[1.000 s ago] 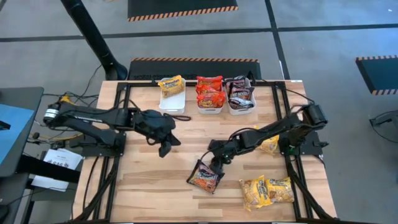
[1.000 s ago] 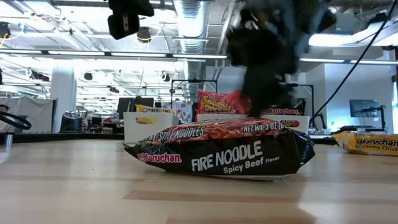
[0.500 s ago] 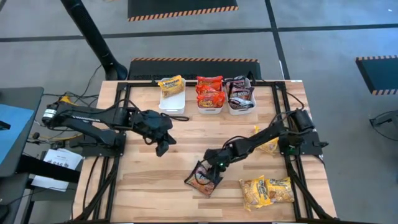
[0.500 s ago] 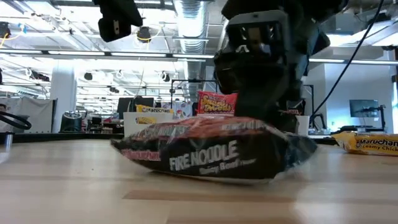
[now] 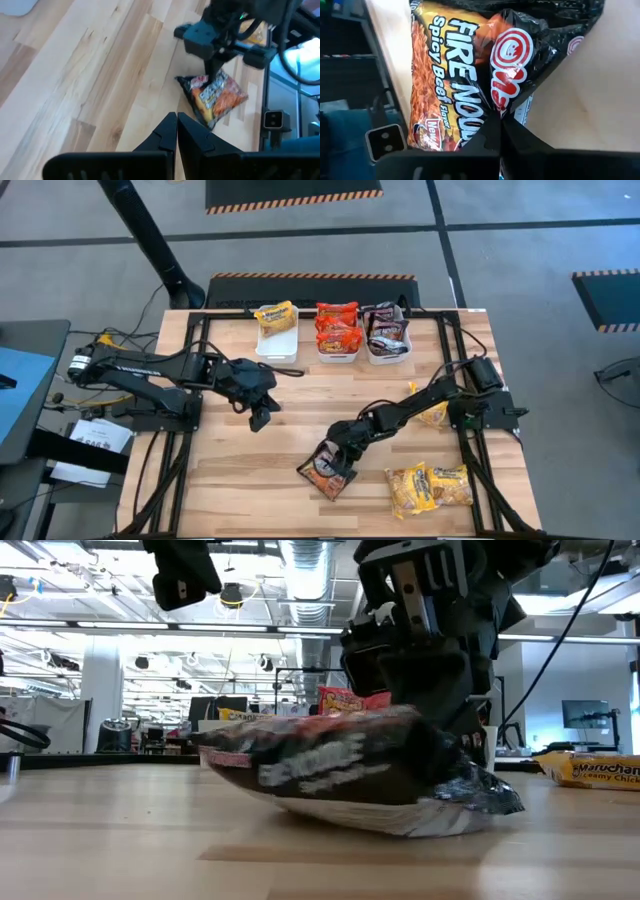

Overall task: Sort Maruchan noodles
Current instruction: Put the black noodle pack into the right white bin

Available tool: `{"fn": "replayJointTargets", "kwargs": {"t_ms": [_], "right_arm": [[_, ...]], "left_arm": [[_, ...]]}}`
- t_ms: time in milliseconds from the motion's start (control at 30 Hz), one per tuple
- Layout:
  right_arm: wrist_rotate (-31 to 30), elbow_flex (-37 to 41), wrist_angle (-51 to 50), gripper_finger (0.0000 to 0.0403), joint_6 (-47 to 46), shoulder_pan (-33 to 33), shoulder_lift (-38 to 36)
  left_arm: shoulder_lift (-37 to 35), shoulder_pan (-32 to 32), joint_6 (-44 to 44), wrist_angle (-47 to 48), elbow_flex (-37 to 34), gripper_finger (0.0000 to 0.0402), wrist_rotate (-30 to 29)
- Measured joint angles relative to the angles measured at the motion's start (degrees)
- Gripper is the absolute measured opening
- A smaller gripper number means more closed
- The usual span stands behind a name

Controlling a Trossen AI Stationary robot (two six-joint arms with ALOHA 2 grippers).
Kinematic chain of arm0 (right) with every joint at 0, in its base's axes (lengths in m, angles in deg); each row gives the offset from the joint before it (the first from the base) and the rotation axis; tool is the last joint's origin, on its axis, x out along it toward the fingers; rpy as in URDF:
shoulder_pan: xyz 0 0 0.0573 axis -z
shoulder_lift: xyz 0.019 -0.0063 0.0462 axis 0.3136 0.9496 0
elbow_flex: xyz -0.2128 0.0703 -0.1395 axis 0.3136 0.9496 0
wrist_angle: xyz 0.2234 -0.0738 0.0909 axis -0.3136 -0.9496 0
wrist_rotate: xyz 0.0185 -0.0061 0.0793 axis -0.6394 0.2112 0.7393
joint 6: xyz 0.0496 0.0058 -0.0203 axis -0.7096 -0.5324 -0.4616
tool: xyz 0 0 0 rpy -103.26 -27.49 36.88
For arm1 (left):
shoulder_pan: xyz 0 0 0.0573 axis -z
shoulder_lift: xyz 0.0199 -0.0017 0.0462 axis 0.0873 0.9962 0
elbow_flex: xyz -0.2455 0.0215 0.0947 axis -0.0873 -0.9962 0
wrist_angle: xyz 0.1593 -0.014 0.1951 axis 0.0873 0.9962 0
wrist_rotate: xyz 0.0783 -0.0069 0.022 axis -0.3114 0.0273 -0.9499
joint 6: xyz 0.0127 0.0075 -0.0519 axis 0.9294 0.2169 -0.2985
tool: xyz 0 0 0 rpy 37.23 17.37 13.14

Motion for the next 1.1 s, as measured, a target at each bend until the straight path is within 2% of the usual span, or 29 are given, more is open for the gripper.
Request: {"fn": "replayJointTargets", "kwargs": {"t_ms": [167, 367, 600, 767, 1100], "right_arm": [[-1.4, 0.1, -1.8, 0.0005, 2.8, 1.0, -3.2], [-7.6, 0.1, -14.4, 0.0004, 8.2, 2.9, -11.5], [-14.7, 0.1, -26.0, 0.0003, 14.6, 7.2, -22.9], [-18.5, 0.1, -33.4, 0.0003, 19.7, 11.5, -30.0], [-19.8, 0.0, -42.7, 0.0003, 30.8, 23.5, -39.3]], "left_arm": [[0.0, 0.0, 0.0, 1.8, 0.0, 0.0000, -0.1], [0.0, 0.0, 0.0, 2.6, 0.0, 0.0000, -0.4], [0.0, -0.1, 2.5, 2.5, 0.0, 0.0000, -3.8], [0.0, -1.8, 3.0, 2.4, 0.0, 0.0000, -4.4], [0.0, -7.5, 3.7, 2.4, 0.0, 0.0000, -4.4]]}}
